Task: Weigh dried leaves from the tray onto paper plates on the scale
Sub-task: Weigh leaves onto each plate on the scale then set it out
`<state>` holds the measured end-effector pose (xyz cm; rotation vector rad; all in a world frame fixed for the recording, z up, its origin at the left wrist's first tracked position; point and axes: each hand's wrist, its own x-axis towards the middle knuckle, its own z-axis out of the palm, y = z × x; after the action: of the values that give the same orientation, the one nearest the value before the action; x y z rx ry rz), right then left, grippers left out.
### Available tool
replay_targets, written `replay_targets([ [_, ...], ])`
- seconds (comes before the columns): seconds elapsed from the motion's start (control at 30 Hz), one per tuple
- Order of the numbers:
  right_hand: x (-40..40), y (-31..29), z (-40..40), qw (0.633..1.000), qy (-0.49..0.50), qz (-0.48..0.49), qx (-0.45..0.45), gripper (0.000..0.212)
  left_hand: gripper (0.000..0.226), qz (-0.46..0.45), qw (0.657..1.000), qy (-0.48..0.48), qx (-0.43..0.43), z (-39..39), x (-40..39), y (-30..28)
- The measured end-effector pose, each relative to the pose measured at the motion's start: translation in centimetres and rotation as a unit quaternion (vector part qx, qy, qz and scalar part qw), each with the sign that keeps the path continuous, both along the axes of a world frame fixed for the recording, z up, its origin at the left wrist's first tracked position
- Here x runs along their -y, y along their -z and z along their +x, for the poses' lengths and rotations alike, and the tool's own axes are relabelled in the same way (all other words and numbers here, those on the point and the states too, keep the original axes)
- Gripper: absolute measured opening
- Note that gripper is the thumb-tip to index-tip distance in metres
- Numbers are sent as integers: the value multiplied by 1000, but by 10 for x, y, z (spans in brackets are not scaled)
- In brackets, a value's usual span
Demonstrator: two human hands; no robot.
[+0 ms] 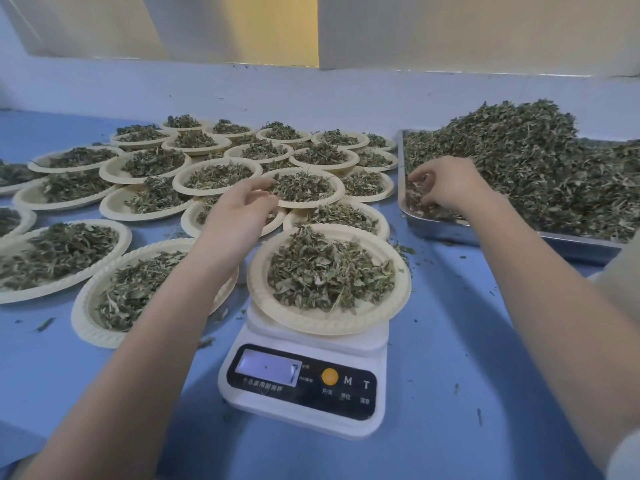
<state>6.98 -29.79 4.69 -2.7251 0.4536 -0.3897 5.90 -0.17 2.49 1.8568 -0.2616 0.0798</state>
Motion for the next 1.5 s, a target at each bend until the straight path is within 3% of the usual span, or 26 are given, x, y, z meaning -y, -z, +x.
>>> replay_targets([
  [0.13,2,6,-3,997,38,19,62,26,26,-13,1000,-10,9,-2,-5,-1],
  [0.23,-10,0,-14,979,24,150,140,17,24,-26,999,-20,6,-4,-6,-2],
  [0.33,-33,-23,-32,938,-93,296,154,18,24,-49,998,-28,-4,-5,-5,-3],
  [0.4,-52,-37,-45,914,-216,324,113,20,28,-55,998,-30,-9,-6,-3,-2],
  [0.5,-76,-45,-58,913,-303,266,67,19,30,-47,998,-25,-14,-9,-3,1],
  [0.63,-79,-46,-57,924,-294,236,73,18,32,-3,1000,2,-20,-14,-3,7],
  [0.73,-60,-37,-42,955,-180,186,143,17,37,17,999,15,-31,-17,-3,11],
  [0.83,-27,-14,-27,983,2,20,183,17,37,17,999,18,-38,-17,-3,11],
  [0.87,-17,-4,-24,991,31,-21,129,20,37,12,999,19,-41,-18,-2,11],
  [0.93,-5,12,-20,994,62,-58,-67,45,38,1,999,24,-46,-19,-1,10],
  [1.0,-3,17,-19,979,64,-49,-189,69,38,-7,998,26,-49,-19,0,10],
  [1.23,-30,22,-22,978,-39,-74,-191,62,39,40,997,38,-48,-24,0,11],
  [1.37,-62,34,-47,991,-69,-60,-99,65,51,69,996,32,-43,-34,-4,12],
  [1.5,-97,36,-84,981,-120,154,20,61,65,81,995,25,-44,-45,-5,15],
])
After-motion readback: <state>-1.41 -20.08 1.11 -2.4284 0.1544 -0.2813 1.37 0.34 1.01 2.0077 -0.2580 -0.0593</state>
